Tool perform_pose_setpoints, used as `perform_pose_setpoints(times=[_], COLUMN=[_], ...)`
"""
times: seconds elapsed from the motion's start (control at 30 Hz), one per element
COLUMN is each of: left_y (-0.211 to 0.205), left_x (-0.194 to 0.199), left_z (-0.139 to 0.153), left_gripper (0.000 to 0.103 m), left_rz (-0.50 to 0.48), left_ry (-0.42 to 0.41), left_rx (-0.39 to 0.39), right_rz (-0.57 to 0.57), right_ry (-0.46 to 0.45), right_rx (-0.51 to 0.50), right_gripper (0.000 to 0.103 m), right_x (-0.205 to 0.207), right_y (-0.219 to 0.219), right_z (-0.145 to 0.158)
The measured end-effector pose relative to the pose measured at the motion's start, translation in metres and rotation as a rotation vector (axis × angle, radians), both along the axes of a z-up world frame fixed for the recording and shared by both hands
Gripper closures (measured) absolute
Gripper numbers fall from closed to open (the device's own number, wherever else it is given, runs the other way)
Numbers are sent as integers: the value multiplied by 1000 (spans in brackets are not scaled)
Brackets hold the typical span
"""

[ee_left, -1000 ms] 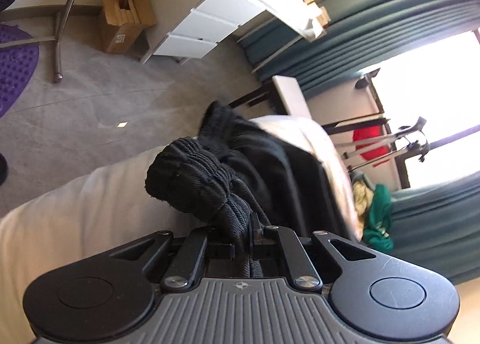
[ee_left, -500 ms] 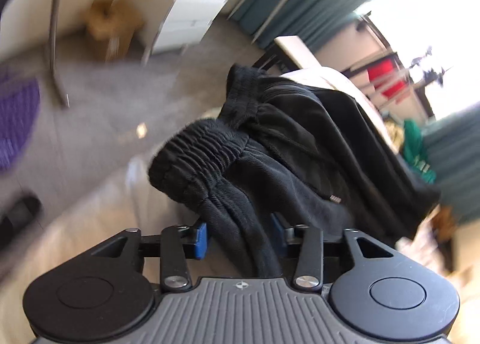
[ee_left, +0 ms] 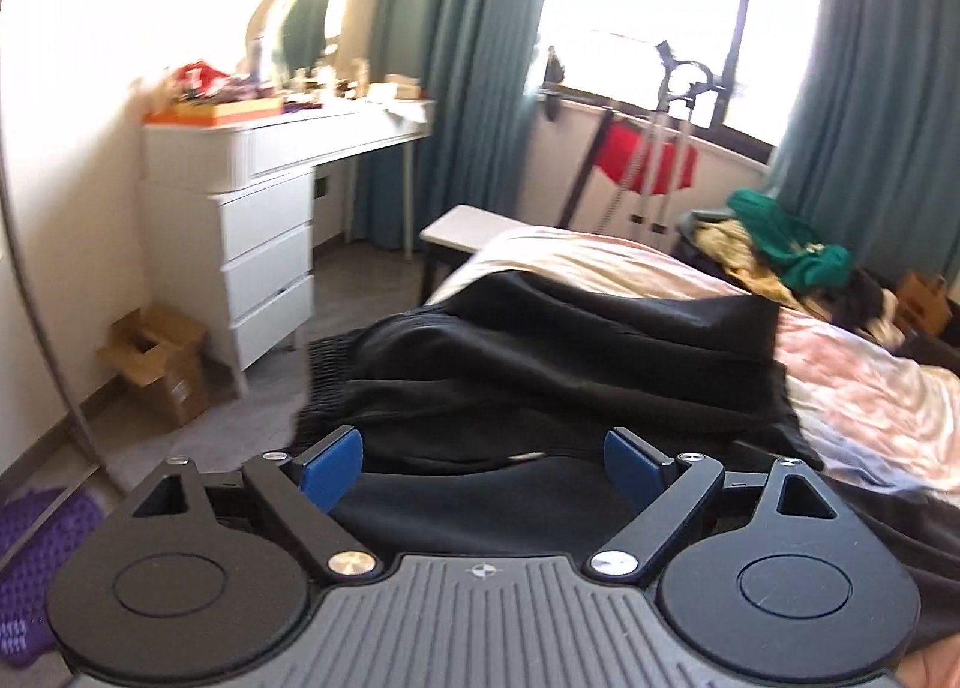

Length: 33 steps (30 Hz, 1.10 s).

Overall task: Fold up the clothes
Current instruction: 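Lay the cuff and leg down and open both grippers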

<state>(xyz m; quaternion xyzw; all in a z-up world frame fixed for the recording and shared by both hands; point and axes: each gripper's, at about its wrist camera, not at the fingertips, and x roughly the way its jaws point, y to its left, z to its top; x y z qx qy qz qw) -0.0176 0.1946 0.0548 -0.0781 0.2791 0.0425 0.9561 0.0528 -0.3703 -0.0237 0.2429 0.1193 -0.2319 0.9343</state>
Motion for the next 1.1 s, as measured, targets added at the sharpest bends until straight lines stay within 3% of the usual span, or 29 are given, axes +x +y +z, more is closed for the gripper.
perform_pose_setpoints(times=[0.23, 0.47, 0.7, 1.1], left_y=[-96, -157, -160, -150], left_x=[37, 72, 81, 64], left_z=[-29, -77, -117, -117], left_gripper=[13, 13, 13, 13], left_rz=[-126, -212, -216, -200], left_ry=[-9, -35, 23, 32], left_rx=[23, 101, 126, 119], right_rz=[313, 442, 479, 513], right_ry=[13, 39, 68, 87], right_rx=[-83, -135, -153, -122], right_gripper=[33, 33, 33, 33], right_x=[18, 26, 41, 47], right_y=[70, 105, 127, 135], right_z=[3, -7, -20, -25])
